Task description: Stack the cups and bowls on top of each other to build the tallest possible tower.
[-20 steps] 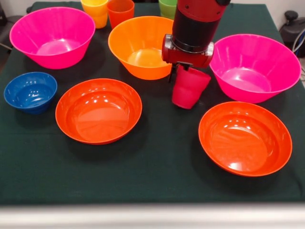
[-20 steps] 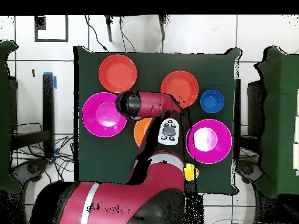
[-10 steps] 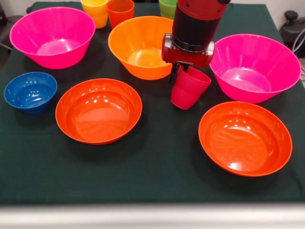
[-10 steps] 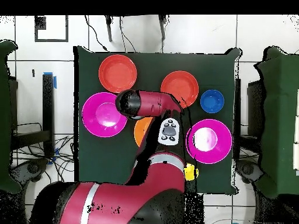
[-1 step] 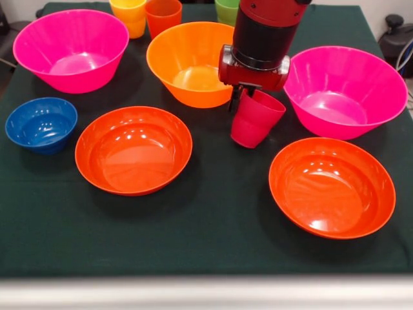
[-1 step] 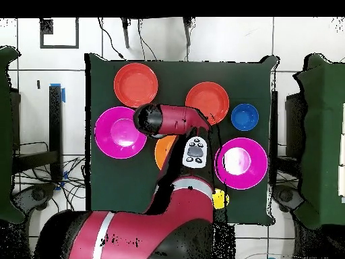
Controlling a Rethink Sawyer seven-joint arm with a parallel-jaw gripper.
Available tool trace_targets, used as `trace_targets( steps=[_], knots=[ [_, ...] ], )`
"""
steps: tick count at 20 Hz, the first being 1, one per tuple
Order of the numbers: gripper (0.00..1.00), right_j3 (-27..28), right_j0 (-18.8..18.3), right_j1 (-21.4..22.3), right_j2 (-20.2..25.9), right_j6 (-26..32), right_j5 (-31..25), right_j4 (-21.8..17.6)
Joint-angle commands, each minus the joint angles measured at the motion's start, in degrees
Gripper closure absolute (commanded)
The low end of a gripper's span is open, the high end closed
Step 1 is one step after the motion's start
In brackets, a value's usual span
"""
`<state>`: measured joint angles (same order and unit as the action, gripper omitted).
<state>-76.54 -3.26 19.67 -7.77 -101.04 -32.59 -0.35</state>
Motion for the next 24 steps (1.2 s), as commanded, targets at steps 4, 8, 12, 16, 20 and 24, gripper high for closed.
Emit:
trace_targets(
  steps=[4,8,12,16,20,24],
  knots=[
    [1.0,-3.21,-3.01,6.23,5.6,2.73,-2.33,-3.21],
    [1.0,-3.45,-4.02,7.47,6.14,3.23,-3.16,-3.19],
    [1.0,-1.75,-4.15,7.03,6.12,3.14,-4.64,-3.36],
    [1.0,-0.81,-4.34,6.66,6.43,3.21,-5.48,-3.52],
    [1.0,-0.55,-4.44,6.44,6.43,3.22,-5.29,-3.8],
    [1.0,-3.2,-4.41,7.76,6.41,3.13,-1.58,-4.7]
  ],
)
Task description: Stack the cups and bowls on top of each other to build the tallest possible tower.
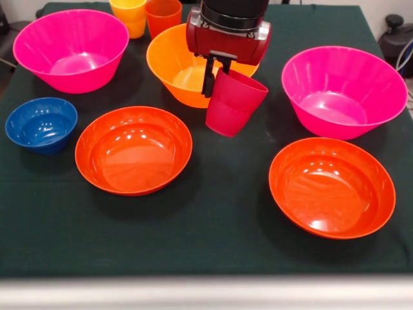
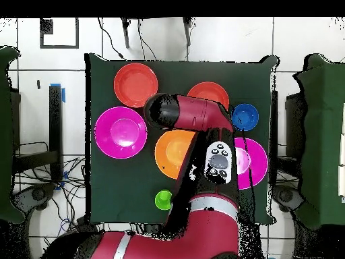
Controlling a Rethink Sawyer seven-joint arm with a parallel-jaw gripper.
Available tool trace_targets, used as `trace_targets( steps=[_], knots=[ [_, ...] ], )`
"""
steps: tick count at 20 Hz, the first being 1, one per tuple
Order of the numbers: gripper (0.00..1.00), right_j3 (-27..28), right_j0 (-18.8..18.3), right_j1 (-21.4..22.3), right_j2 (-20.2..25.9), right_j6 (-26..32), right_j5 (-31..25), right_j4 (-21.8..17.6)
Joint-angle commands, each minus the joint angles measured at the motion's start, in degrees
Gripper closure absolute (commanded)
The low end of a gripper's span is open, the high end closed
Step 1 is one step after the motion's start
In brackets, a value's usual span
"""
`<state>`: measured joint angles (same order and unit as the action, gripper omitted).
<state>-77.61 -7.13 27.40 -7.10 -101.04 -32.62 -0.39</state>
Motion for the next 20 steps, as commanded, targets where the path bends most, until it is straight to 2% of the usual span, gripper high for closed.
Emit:
trace_targets(
  steps=[1,7,20],
  knots=[
    [1.0,-2.98,-0.38,0.49,5.6,3.05,-1.07,-4.91],
    [1.0,-4.31,0.74,0.43,4.79,2.03,-0.46,-5.39],
    [1.0,-4.97,-0.17,1.82,6.6,2.97,-1.25,-4.32]
  ],
)
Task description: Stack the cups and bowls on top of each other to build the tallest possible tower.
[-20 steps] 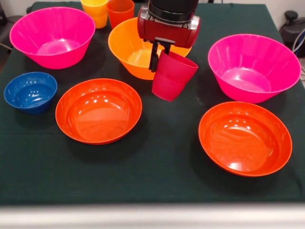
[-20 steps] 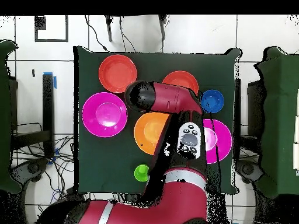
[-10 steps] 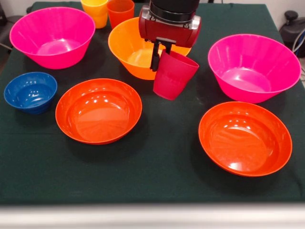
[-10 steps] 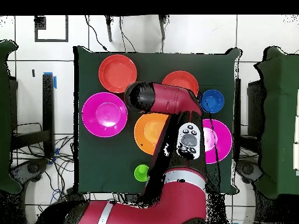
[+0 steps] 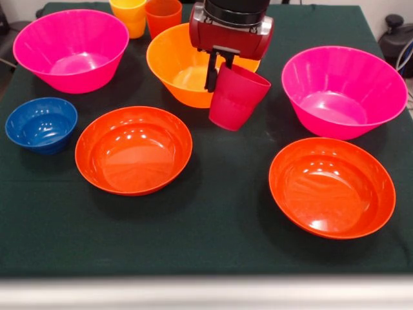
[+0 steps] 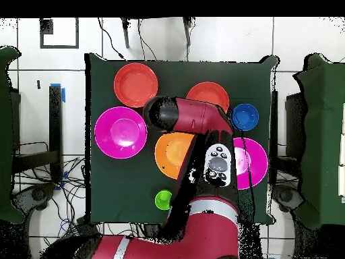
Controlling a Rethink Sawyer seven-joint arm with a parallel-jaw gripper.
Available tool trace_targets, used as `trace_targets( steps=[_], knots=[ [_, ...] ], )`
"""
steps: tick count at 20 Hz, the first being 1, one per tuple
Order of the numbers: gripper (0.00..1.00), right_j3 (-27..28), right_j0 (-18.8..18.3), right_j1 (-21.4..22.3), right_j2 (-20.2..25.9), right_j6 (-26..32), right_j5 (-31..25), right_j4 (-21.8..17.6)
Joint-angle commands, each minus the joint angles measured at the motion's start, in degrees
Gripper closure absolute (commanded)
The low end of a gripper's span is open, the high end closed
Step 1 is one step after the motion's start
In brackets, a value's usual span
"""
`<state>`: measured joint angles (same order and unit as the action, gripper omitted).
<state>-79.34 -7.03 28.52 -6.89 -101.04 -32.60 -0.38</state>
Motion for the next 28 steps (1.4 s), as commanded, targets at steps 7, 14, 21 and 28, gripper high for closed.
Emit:
trace_targets(
  steps=[7,14,21,28],
  knots=[
    [1.0,-4.27,-1.92,1.73,6.89,4.1,-1.74,-4.37],
    [1.0,-4.68,-4.4,3.28,7.79,6.42,-3.61,-4.58],
    [1.0,-14.29,-9.17,9.5,11.2,10.67,-1.51,-5.86],
    [1.0,-18.76,-9.38,11.04,12.77,8.75,-0.63,-9.2]
  ],
)
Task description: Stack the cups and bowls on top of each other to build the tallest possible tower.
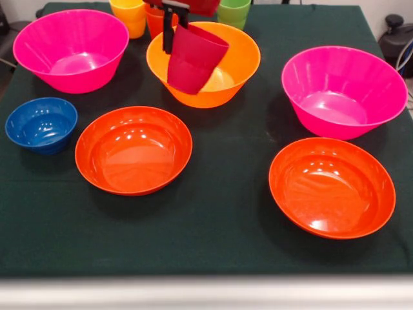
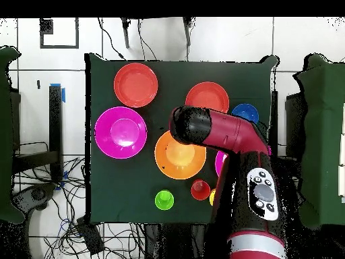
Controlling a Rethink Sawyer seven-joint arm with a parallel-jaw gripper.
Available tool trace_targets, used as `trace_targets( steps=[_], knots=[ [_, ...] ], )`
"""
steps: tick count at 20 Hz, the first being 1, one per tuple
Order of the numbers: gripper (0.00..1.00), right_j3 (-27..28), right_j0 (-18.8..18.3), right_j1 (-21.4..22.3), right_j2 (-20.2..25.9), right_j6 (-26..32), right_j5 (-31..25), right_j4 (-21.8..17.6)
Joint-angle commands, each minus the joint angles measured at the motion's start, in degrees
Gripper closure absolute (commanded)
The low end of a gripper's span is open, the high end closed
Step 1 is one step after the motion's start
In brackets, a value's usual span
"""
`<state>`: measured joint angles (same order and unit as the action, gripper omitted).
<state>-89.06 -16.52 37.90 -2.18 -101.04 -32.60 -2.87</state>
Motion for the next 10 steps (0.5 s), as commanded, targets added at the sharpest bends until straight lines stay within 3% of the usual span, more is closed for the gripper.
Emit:
trace_targets(
  steps=[1,10],
  knots=[
    [1.0,-8.86,-0.22,1.62,8.65,8.71,-0.97,-6.81],
    [1.0,-4.51,1.57,-1.98,8.42,3.05,0.53,-9.3]
  ],
)
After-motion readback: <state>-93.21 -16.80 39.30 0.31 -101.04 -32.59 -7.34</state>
